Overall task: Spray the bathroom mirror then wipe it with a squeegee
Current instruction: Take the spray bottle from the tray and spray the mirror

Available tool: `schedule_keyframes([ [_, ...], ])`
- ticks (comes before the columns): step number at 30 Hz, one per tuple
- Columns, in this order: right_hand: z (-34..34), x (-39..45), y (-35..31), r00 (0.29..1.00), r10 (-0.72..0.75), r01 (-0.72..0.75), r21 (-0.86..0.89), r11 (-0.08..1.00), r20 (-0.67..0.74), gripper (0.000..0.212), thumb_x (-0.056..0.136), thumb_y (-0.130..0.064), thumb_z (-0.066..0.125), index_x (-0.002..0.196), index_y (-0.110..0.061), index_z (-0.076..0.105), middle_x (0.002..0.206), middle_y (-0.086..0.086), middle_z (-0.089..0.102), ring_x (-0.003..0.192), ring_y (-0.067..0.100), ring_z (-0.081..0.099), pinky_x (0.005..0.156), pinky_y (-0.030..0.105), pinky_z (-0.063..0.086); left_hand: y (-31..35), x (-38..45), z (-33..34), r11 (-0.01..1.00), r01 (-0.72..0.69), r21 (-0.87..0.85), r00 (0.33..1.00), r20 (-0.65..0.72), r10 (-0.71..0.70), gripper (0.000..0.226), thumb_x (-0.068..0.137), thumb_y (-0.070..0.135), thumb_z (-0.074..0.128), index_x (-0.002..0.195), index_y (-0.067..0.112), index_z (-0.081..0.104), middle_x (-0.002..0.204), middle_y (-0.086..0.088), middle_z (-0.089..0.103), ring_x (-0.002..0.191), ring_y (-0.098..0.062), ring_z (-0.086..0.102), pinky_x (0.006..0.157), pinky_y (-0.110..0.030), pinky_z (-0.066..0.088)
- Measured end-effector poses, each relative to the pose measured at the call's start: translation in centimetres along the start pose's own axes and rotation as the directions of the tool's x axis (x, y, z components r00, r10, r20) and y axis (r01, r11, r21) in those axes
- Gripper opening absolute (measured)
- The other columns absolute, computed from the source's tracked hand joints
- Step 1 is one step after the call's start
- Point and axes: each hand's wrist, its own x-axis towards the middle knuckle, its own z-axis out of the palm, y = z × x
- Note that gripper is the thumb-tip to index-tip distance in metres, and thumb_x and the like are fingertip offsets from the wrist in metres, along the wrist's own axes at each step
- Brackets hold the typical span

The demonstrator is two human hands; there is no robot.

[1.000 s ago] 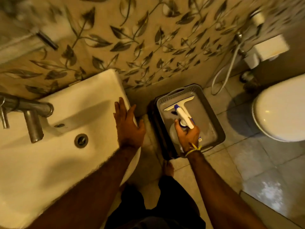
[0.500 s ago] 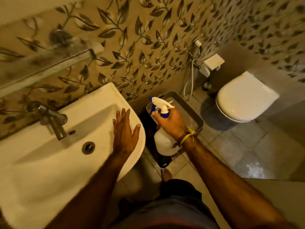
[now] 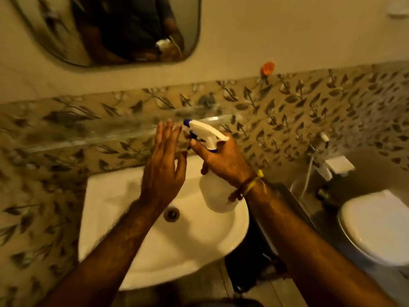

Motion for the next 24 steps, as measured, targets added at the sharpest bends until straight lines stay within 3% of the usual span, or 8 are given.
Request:
schedule_keyframes([
  [3,0.7,2.0,-3.9,0.994,-0.034,0.023,0.107,0.994,0.101,0.043,0.087,-0.041,0.068,0.127,-0.031,0.059,0.099,0.003,0.074,0.052,0.022,0.065,0.061,0.045,0.061,-1.2,2.7,-4.5,0.992,-0.111,0.053,0.980,-0.158,0.119,0.064,0.097,0.016,0.055,0.155,0.006,0.031,0.165,-0.011,0.024,0.155,-0.025,0.014,0.123,-0.040,0.026],
  [7,0.8,5.7,-10.9,0.955,-0.261,0.243,0.132,0.961,0.142,0.034,0.091,-0.035,0.064,0.102,-0.066,0.058,0.086,-0.013,0.074,0.045,0.013,0.059,0.048,0.022,0.054,-3.0,8.9,-11.2,0.956,-0.239,0.168,0.912,-0.298,0.280,0.076,0.092,0.023,0.063,0.156,0.008,0.026,0.165,-0.013,0.021,0.154,-0.030,0.016,0.123,-0.048,0.024],
  [9,0.0,7.6,-14.2,0.937,-0.323,0.315,0.079,0.946,0.131,0.030,0.090,-0.038,0.063,0.112,-0.057,0.057,0.083,-0.010,0.072,0.049,0.009,0.063,0.045,0.014,0.050,-3.9,12.9,-14.4,0.937,-0.269,0.222,0.876,-0.349,0.334,0.077,0.093,0.029,0.060,0.158,0.013,0.021,0.167,-0.008,0.015,0.155,-0.027,0.013,0.124,-0.048,0.021],
  [12,-1.4,10.9,-19.3,0.907,-0.404,0.405,0.024,0.914,0.120,0.047,0.090,-0.034,0.062,0.134,-0.025,0.048,0.100,0.009,0.068,0.047,0.004,0.061,0.048,0.017,0.054,-5.1,19.5,-19.9,0.921,-0.211,0.328,0.826,-0.445,0.347,0.074,0.096,0.029,0.057,0.158,0.016,0.020,0.168,0.002,0.009,0.155,-0.021,0.011,0.123,-0.051,0.023],
  [15,-2.4,13.5,-24.5,0.844,-0.536,0.536,0.019,0.844,0.026,0.037,0.093,-0.028,0.061,0.129,-0.028,0.051,0.096,0.005,0.070,0.049,-0.001,0.062,0.045,0.013,0.049,-5.9,25.5,-25.2,0.901,-0.089,0.424,0.836,-0.459,0.299,0.072,0.098,0.033,0.055,0.159,0.014,0.022,0.168,-0.006,0.010,0.156,-0.022,0.006,0.124,-0.052,0.018],
  [18,-3.4,15.8,-29.6,0.766,-0.639,0.640,-0.023,0.768,-0.070,0.026,0.093,-0.029,0.060,0.119,-0.028,0.057,0.090,0.003,0.070,0.051,-0.002,0.062,0.047,0.012,0.048,-6.7,30.7,-30.0,0.869,0.000,0.494,0.884,-0.407,0.231,0.082,0.099,0.050,0.049,0.161,0.015,0.008,0.169,-0.006,-0.003,0.155,-0.022,-0.007,0.126,-0.049,0.004],
  [22,-3.8,18.3,-34.3,0.736,-0.672,0.665,-0.098,0.741,-0.084,0.030,0.094,-0.032,0.059,0.117,-0.014,0.063,0.083,0.007,0.071,0.041,0.008,0.059,0.043,0.020,0.049,-8.7,35.3,-32.7,0.900,0.196,0.390,0.905,-0.425,-0.014,0.101,0.092,0.072,0.039,0.158,0.020,-0.017,0.165,-0.002,-0.024,0.151,-0.021,-0.024,0.124,-0.048,-0.010],
  [24,-3.5,19.4,-35.4,0.734,-0.673,0.659,-0.144,0.738,-0.093,0.032,0.091,-0.036,0.063,0.115,-0.015,0.064,0.086,0.007,0.071,0.047,0.011,0.059,0.046,0.022,0.049,-9.9,36.2,-32.2,0.896,0.249,0.367,0.893,-0.445,-0.066,0.103,0.088,0.082,0.028,0.155,0.025,-0.024,0.161,0.004,-0.034,0.147,-0.017,-0.033,0.121,-0.047,-0.017],
])
